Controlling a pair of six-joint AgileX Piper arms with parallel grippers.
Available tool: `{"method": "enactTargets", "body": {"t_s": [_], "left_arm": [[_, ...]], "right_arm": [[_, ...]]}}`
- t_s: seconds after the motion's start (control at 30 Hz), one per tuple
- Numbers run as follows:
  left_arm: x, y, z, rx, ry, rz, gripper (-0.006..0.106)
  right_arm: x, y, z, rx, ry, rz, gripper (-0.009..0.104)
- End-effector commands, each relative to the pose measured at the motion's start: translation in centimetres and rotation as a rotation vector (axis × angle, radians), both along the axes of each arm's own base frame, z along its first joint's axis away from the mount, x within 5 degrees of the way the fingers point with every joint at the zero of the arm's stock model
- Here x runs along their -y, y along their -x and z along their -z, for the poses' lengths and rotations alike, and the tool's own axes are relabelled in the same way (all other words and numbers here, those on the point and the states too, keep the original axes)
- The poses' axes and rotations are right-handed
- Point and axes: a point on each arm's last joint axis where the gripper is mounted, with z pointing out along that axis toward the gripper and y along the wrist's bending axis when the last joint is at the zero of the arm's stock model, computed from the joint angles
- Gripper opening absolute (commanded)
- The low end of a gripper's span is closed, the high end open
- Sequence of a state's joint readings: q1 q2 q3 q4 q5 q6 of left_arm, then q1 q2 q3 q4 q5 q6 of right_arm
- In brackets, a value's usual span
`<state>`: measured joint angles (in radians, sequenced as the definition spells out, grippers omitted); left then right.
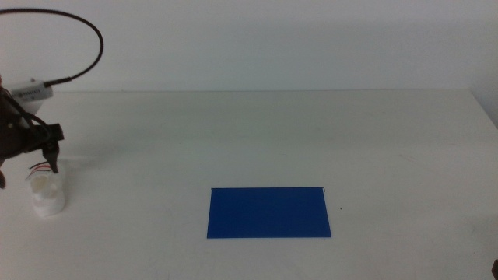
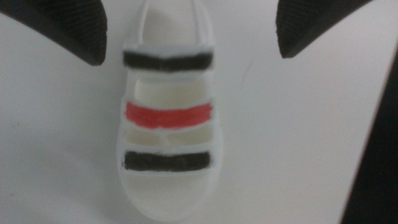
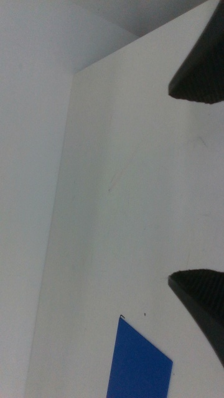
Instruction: Use one arm to grab the shoe from the table and place it on the mat.
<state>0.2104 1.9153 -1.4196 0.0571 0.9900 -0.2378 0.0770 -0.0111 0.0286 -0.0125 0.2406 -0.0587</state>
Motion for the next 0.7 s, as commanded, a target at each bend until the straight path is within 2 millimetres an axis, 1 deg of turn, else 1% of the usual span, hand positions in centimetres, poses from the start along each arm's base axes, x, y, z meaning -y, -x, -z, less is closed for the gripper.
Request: {"method": "enactTargets", "body": {"t_s": [0.0,0.27,0.33,0.43,0.47,0.5,0.57,0.67], "left_arm": [[0.0,-0.6,-1.8,0.088,0.005,-0.009,0.094],[0.1,-1.4,0.5,0.058,0.035,0.009,0.094],[0.0,-1.5,0.8,0.051,0.037,0.009,0.092],[0.0,-1.5,1.0,0.045,0.038,0.008,0.086],[0.0,-1.5,1.0,0.045,0.038,0.007,0.082],[0.0,-1.5,1.0,0.045,0.039,0.005,0.074],[0.0,-1.5,1.0,0.048,0.037,0.008,0.064],[0.0,-1.5,1.0,0.046,0.038,0.009,0.045]], "right_arm": [[0.0,-0.1,-0.5,0.066,0.016,-0.005,0.078],[0.0,-0.1,-0.5,0.066,0.016,-0.005,0.078],[0.0,-0.1,-0.5,0.066,0.016,-0.005,0.078],[0.0,-0.1,-0.5,0.066,0.016,-0.005,0.078],[0.0,-0.1,-0.5,0.066,0.016,-0.005,0.078],[0.0,-0.1,-0.5,0.066,0.016,-0.005,0.078],[0.0,-0.1,-0.5,0.066,0.016,-0.005,0.078],[0.0,-0.1,-0.5,0.066,0.016,-0.005,0.078]]}}
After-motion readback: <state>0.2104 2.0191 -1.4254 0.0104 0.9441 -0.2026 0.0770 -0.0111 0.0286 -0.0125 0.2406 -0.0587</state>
